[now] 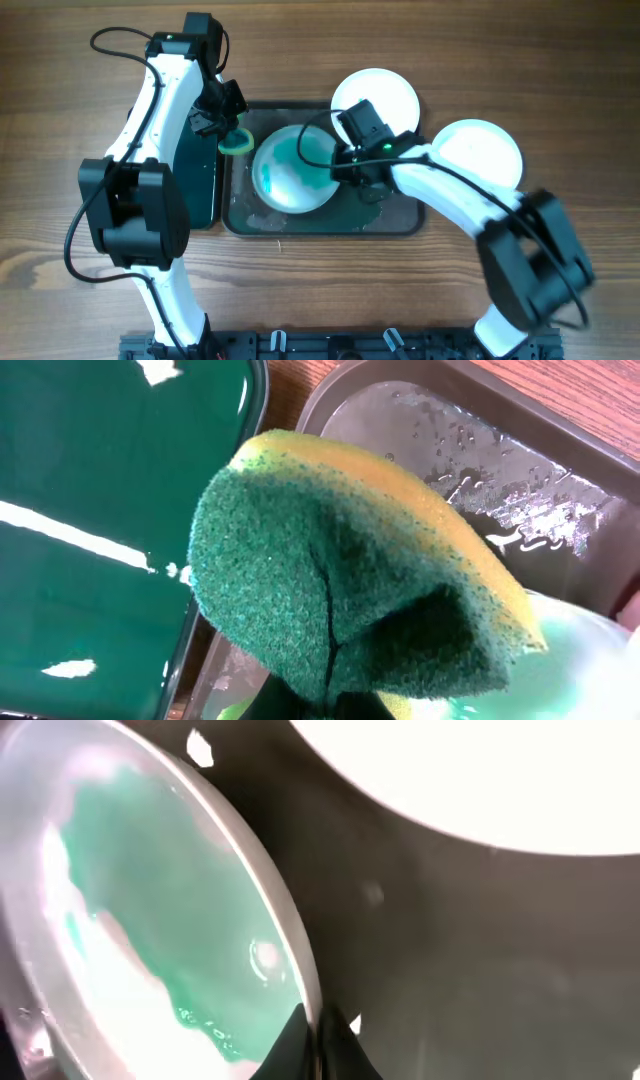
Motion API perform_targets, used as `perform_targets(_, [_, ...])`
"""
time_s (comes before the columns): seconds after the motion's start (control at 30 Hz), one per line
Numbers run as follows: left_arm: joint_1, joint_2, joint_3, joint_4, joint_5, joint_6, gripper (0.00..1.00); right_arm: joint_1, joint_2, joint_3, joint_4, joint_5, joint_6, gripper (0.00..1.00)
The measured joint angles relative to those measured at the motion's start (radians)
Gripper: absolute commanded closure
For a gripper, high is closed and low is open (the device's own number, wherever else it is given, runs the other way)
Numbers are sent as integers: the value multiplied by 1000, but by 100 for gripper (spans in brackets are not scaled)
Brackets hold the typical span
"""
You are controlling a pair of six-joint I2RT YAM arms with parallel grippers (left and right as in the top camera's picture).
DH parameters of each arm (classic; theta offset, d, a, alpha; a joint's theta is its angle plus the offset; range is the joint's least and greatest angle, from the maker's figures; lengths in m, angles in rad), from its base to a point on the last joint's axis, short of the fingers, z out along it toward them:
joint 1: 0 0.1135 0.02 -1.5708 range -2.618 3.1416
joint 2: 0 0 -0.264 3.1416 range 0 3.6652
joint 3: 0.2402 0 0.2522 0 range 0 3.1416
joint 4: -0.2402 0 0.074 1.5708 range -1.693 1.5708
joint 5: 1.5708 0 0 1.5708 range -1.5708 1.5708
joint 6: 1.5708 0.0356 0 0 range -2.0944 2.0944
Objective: Clean dirty plates on tray and stack at the side
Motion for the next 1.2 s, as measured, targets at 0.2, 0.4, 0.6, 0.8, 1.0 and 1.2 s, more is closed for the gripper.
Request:
perform_targets(0.2, [0,0,0,5,0,0,96,44,-191,1,-70,337,-107,96])
perform_targets(0.4, [0,0,0,21,0,0,96,190,-207,0,-111,730,-212,96])
perform_targets(0.6, [0,0,0,21,1,0,96,364,-208,0,-93,1166,-314,96])
perform_targets(0.8, [0,0,0,22,0,0,96,513,-209,-2,90,1527,-545,96])
perform_targets(1.0, [0,0,0,22,0,0,96,533,-211,-2,224,1580,-733,96])
perform_targets(1.2, [0,0,0,21,0,0,96,512,-211,-5,215,1530,-718,96])
